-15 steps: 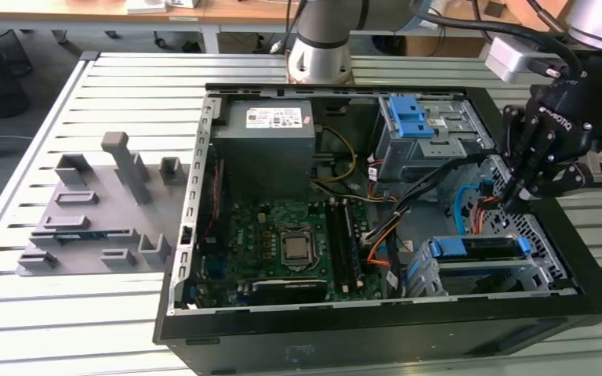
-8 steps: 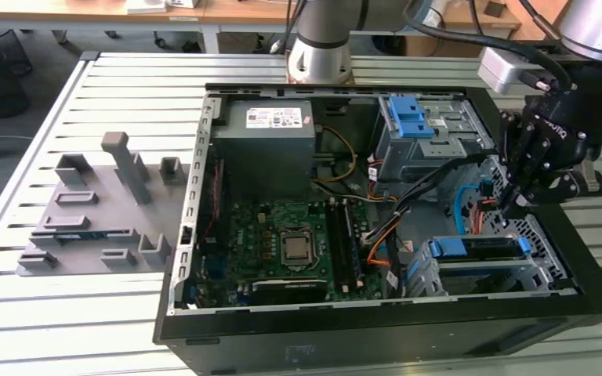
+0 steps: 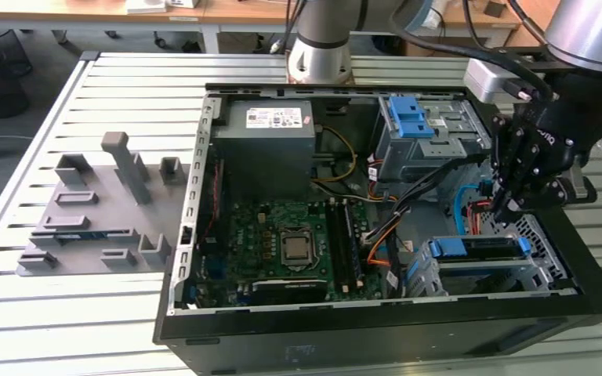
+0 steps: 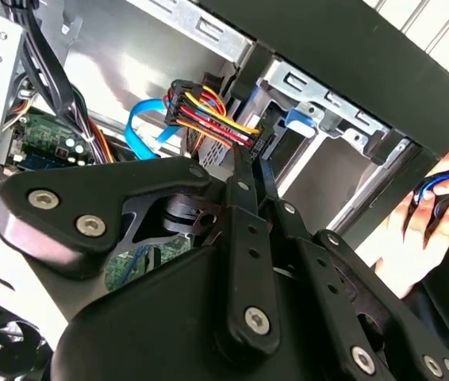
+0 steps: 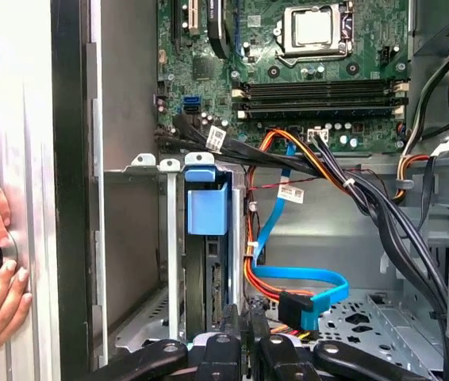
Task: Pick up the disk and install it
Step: 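Insert the first disk wire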
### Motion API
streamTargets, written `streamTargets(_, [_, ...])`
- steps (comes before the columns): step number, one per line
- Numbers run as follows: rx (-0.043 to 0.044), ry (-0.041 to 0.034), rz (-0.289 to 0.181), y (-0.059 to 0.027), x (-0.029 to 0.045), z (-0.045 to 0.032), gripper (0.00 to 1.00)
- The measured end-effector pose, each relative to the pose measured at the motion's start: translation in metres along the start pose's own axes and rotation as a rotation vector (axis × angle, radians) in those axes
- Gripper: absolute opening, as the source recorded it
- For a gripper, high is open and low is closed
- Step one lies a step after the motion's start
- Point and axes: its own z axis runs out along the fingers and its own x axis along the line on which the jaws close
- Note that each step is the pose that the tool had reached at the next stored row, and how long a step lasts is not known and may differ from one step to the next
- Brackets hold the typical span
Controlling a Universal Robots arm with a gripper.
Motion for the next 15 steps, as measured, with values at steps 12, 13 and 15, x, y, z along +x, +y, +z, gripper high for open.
streamTargets(12, [0.0042,-0.0309,0.002,0.0049,0.0116,0.0076,0.16])
streamTargets(13, [0.0060,-0.0326,0.002,0.0062,0.0123,0.0080,0.16])
streamTargets(15, [0.0096,-0.0342,0.002,0.0084,0.0130,0.0089,0.16])
